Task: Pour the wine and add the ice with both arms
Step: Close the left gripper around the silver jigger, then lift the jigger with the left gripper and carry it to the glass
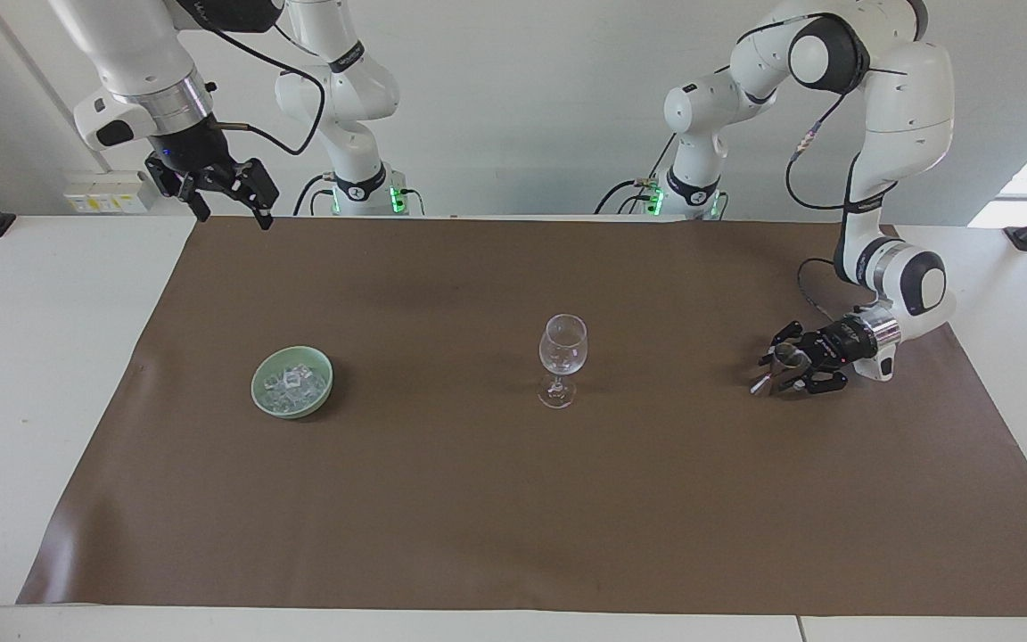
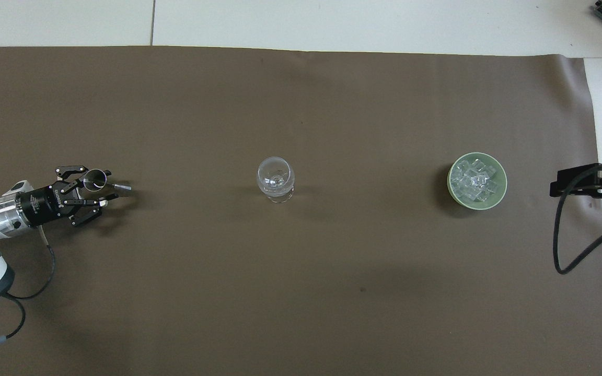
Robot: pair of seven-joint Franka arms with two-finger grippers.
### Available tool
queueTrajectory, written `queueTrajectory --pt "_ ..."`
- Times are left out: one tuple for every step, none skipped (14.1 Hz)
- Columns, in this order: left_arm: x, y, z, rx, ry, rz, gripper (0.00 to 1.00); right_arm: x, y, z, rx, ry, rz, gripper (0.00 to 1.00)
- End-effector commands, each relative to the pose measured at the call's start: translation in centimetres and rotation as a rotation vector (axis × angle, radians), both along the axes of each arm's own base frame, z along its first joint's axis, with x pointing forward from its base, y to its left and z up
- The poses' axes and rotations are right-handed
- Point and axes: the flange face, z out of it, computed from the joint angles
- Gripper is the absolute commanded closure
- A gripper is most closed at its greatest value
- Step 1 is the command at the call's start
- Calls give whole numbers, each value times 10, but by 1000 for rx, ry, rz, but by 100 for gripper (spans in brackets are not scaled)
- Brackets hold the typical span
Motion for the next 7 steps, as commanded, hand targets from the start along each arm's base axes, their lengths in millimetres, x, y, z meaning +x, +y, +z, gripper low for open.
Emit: queueTrajectory --pt "-5 2 0 -6 -8 27 71 -7 0 1 11 -6 1 0" --pt "-5 5 1 -6 -8 33 81 -7 -1 1 11 -6 -1 0" --pt "-6 6 1 -6 -9 35 88 -7 0 1 11 -6 1 0" --pt "-6 6 1 -6 -9 35 100 -7 0 1 11 -6 -1 0" --pt "-6 6 1 -6 -9 36 100 -7 -1 1 11 -6 -3 0" --pt "-6 7 1 -6 -9 38 100 -7 -1 1 11 -6 -3 0" --pt "-6 7 1 -6 -9 38 100 -7 0 1 11 -6 0 0"
